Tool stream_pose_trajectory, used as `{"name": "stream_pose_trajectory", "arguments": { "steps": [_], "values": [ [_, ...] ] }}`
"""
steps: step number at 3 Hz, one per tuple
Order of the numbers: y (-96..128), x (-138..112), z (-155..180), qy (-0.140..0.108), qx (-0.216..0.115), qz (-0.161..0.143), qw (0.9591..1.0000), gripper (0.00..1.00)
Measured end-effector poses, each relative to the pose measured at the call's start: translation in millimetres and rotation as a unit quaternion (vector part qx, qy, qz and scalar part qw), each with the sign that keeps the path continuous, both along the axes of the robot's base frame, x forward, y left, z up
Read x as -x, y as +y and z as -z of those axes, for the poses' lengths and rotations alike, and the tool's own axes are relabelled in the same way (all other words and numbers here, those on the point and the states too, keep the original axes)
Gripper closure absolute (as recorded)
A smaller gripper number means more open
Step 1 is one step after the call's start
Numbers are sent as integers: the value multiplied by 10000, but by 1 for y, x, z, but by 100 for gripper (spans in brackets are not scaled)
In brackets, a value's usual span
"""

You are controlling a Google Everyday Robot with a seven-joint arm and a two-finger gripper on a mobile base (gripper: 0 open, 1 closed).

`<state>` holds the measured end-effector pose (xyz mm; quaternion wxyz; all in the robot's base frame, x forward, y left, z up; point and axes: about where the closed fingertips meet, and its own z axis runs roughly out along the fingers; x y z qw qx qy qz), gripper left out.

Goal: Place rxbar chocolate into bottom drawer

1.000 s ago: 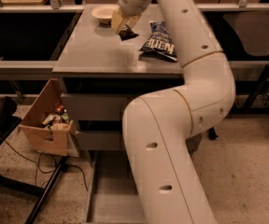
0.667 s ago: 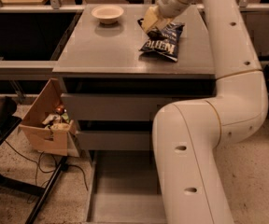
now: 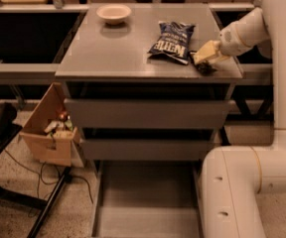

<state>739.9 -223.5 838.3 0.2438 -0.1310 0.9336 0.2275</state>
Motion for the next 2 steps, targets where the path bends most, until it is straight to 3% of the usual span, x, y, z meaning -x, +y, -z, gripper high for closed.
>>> {"name": "stream_pose_trajectory", "arguments": {
  "steps": [1,2],
  "values": [
    [0,-1,-5,0,0,0,10000,100],
    [5,-10,-14,-158,-4,4,9999,100]
  ]
}}
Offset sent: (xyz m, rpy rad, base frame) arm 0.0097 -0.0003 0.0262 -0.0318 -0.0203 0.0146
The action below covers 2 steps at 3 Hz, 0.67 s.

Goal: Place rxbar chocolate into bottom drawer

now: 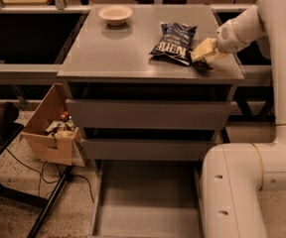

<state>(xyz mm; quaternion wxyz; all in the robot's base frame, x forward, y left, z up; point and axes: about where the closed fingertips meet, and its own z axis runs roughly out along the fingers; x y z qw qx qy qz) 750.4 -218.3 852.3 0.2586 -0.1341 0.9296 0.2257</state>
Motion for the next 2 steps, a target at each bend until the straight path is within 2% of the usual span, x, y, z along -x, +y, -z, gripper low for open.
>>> {"name": "stream_pose_trajectory", "arguments": {
  "steps": [1,2],
  "values": [
    [-18,5,-31,-140,171,76,9997,100],
    [-47,32,-73,-60,645,271,9975,100]
  ]
}}
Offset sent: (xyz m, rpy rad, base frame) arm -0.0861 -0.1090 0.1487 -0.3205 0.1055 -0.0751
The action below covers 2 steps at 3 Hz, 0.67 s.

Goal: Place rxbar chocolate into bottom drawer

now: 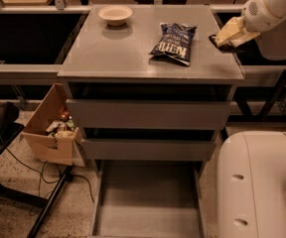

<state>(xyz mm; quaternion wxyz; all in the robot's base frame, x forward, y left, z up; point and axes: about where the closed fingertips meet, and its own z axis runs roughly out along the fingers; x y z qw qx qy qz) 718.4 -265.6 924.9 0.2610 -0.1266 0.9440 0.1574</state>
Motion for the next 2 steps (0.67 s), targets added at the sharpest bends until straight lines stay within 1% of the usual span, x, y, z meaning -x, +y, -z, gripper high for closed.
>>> {"name": "stream_pose_trajectory", "arguments": {
  "steps": [1,2],
  "values": [
    [-27,27,-34,131,599,297,9977,100],
    [-56,44,-39,370,1085,565,9918,100]
  ]
}}
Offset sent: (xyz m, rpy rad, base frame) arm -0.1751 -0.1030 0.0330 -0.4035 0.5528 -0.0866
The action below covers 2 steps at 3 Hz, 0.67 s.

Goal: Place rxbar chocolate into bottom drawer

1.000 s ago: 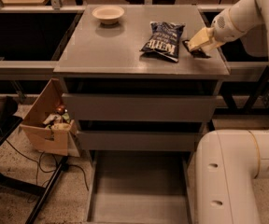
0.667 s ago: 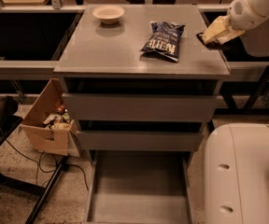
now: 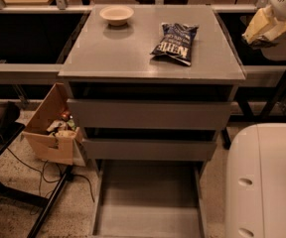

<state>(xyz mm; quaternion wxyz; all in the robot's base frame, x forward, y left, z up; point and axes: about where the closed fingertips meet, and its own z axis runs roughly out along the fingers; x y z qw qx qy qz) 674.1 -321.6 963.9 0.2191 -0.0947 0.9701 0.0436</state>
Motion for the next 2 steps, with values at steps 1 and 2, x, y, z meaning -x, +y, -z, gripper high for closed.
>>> {"name": "stream_pose_trajectory", "arguments": {
  "steps": [1,2],
  "values": [
    [-27,0,30,471,704,189,9962,100],
    [-76,-14,120,1227,1368,335,9824,100]
  ]
}}
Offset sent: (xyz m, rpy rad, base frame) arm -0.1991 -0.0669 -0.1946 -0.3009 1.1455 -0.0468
